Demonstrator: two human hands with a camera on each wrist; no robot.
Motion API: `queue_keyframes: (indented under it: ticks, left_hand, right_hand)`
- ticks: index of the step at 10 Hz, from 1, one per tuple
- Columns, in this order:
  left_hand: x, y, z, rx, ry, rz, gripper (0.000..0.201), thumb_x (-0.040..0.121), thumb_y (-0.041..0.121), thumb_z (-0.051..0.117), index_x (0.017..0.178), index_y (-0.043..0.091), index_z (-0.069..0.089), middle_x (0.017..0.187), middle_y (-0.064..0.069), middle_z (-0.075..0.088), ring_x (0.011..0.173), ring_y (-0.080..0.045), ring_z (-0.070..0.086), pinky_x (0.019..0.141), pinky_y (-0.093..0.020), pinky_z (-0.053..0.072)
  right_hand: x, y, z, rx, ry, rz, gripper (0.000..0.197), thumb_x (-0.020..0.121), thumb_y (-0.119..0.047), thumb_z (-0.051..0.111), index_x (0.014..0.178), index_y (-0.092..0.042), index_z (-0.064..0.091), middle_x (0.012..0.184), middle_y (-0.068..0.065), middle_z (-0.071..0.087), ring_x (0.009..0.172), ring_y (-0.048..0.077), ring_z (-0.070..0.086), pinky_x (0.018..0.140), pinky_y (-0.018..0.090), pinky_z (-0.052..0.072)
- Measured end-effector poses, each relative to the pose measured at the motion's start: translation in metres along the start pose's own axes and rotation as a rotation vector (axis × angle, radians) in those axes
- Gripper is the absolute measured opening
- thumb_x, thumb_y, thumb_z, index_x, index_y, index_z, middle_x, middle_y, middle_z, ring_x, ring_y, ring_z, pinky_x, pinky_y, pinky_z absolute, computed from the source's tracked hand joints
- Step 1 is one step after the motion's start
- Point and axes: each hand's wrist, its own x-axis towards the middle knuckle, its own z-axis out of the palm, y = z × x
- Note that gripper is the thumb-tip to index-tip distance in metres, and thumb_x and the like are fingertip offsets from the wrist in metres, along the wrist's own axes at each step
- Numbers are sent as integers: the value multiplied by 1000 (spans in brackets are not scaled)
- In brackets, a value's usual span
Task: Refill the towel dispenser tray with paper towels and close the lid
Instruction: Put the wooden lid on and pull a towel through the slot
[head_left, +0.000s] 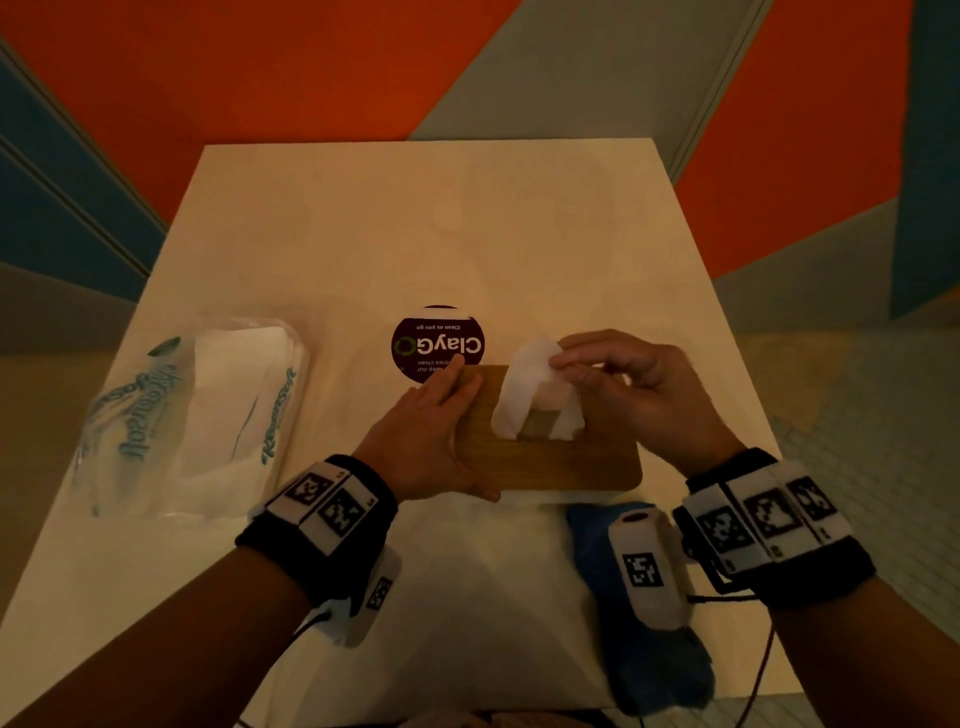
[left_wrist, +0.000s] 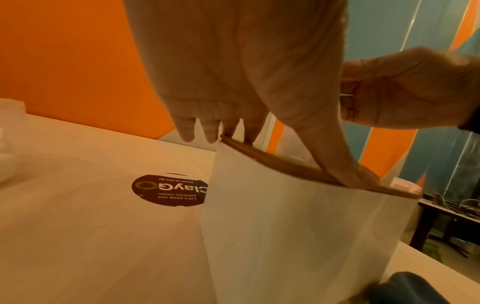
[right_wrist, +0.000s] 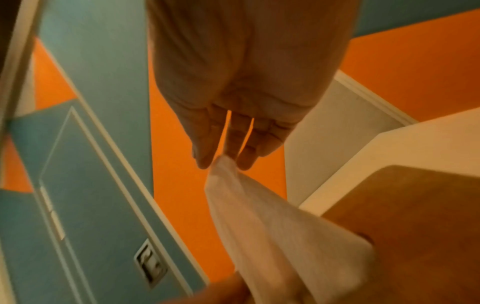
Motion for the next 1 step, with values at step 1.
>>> queue_keyframes:
  ticks: [1]
  left_hand:
    - [-7,-2,3,3,35,17,116,62,59,68,142,23,-8,153,-1,-20,142,-20,-10,117,-38,3]
  right_hand:
    - [-6,-15,-21,-31,167,-14,23,75,-40,55,96,-34,61,99,-28,64,93,-5,58,80,13,48]
